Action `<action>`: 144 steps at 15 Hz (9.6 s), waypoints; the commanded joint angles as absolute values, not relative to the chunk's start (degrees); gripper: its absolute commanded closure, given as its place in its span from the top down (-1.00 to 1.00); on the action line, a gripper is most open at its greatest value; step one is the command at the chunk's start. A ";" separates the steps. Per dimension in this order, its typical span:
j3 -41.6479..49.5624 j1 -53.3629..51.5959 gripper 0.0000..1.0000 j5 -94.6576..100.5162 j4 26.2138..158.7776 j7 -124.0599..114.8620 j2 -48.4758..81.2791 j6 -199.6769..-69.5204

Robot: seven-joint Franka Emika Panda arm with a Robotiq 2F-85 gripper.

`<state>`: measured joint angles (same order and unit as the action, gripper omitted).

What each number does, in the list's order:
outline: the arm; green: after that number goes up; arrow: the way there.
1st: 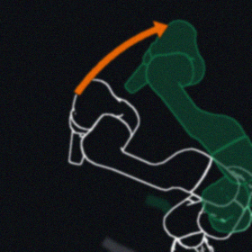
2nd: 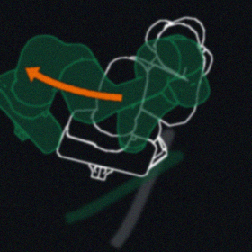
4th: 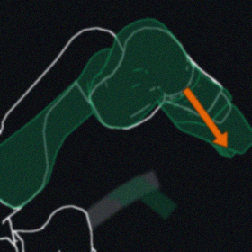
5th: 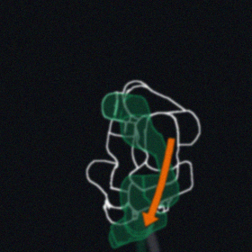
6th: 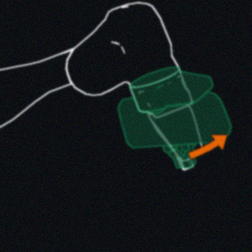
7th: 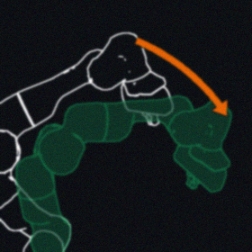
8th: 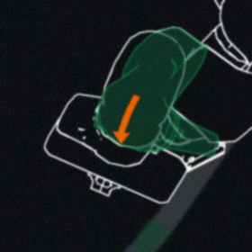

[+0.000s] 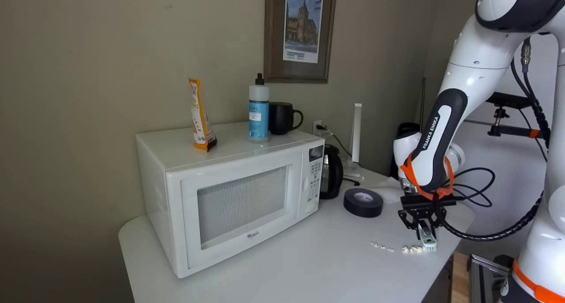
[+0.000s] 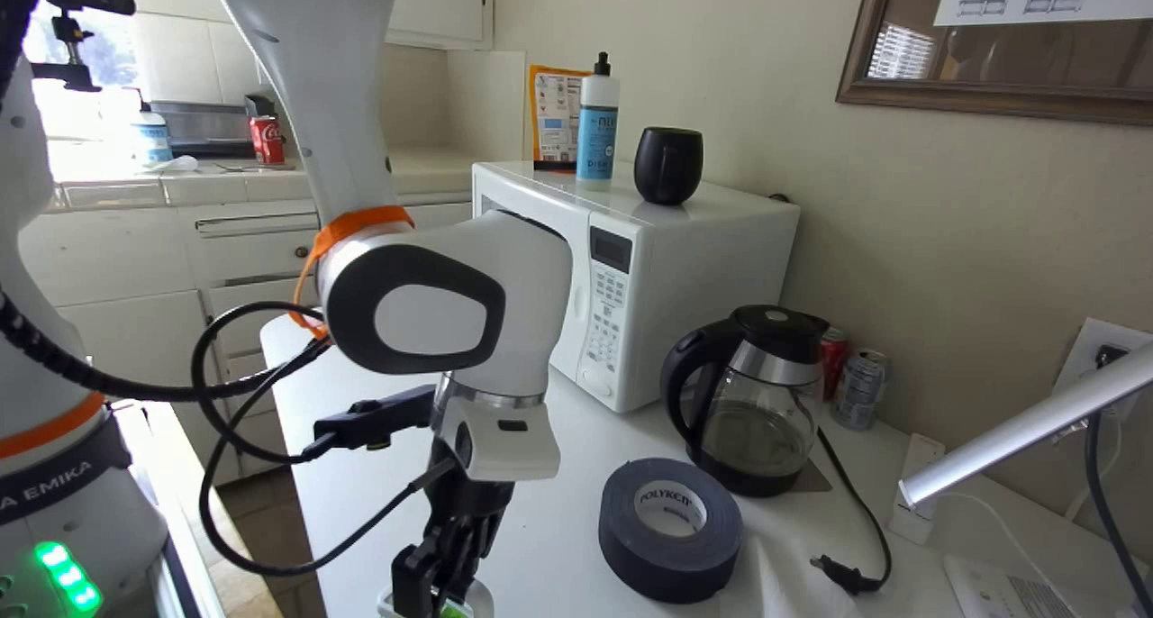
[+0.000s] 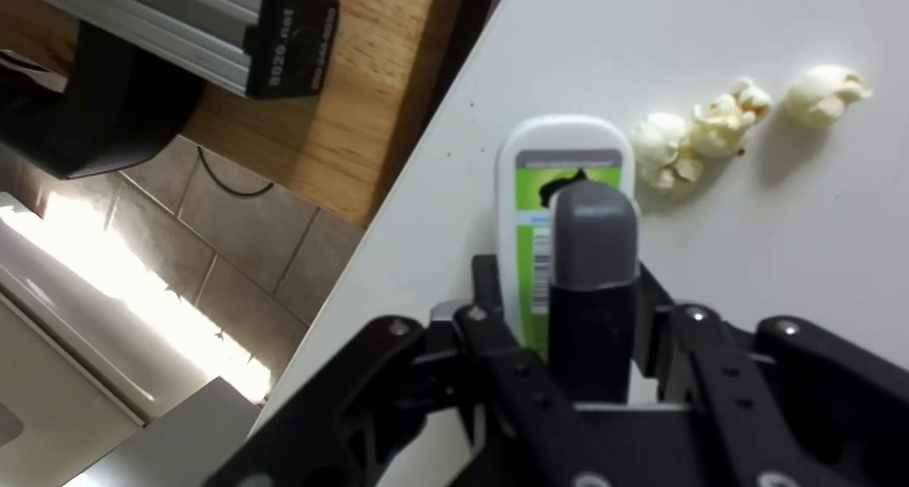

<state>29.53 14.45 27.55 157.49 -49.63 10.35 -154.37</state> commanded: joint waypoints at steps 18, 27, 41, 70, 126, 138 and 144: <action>25.29 3.02 -0.64 33.42 157.23 -45.00 12.42 -157.79; 23.58 1.99 -0.64 33.90 156.90 -46.20 11.88 -157.10; 18.19 -1.08 -0.64 26.78 154.23 -53.88 13.23 -156.66; 4.82 4.50 -0.14 17.94 157.06 -52.48 9.10 -177.26; 21.33 -2.41 -0.64 -7.75 159.36 -61.86 10.02 -176.87; 20.68 13.73 -0.64 -15.65 155.44 -53.89 6.26 -156.81; 20.41 17.01 -0.64 -19.47 151.68 -54.00 8.87 -156.27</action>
<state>21.31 15.89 -15.63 154.11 -55.03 7.36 -157.99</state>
